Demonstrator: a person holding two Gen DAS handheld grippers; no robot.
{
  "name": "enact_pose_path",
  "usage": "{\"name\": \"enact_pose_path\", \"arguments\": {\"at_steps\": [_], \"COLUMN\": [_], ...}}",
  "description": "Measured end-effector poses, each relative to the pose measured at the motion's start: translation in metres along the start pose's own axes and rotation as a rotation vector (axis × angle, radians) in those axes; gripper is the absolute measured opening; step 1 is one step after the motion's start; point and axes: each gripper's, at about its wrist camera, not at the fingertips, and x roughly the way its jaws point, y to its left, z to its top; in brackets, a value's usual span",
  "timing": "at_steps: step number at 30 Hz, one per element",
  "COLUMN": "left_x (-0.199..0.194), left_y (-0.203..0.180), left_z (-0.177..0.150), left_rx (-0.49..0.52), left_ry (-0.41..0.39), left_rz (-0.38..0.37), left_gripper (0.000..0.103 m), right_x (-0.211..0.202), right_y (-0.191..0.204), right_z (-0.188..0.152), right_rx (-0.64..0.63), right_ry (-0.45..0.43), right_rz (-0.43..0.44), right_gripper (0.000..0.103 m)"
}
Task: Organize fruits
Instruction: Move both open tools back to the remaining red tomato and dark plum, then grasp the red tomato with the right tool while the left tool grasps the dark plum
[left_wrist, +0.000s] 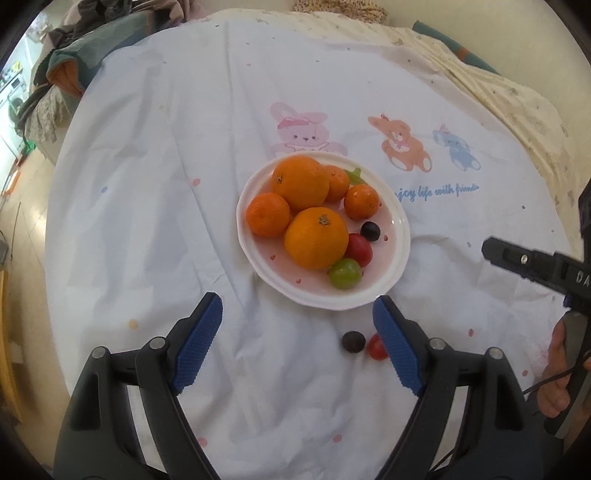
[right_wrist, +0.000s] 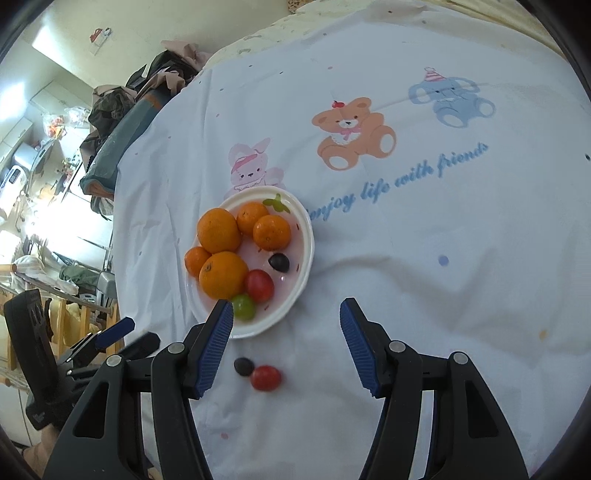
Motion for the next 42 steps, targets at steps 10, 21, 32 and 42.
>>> {"name": "enact_pose_path", "arguments": {"at_steps": [10,21,32,42], "left_x": [-0.038,-0.032,-0.019,-0.011], "left_y": [0.010,0.040,0.036,0.045], "left_z": [-0.019,-0.046,-0.042,-0.040], "left_rx": [-0.019,-0.147,-0.154,-0.195], "left_ry": [-0.056,-0.008,0.033,0.058], "left_rz": [0.017,0.075,0.080,0.063], "left_gripper": [0.087,0.088,0.088,0.088], "right_x": [0.000,0.042,0.093,0.113], "right_y": [0.013,0.032,0.065,0.067], "right_z": [-0.030,-0.053,-0.074,-0.078], "right_rx": [-0.058,-0.154,-0.445,-0.514], "right_ry": [0.050,0.184,0.258,0.276], "right_rz": [-0.022,-0.050,-0.190,-0.208], "right_gripper": [0.063,0.063,0.063,0.042]}}
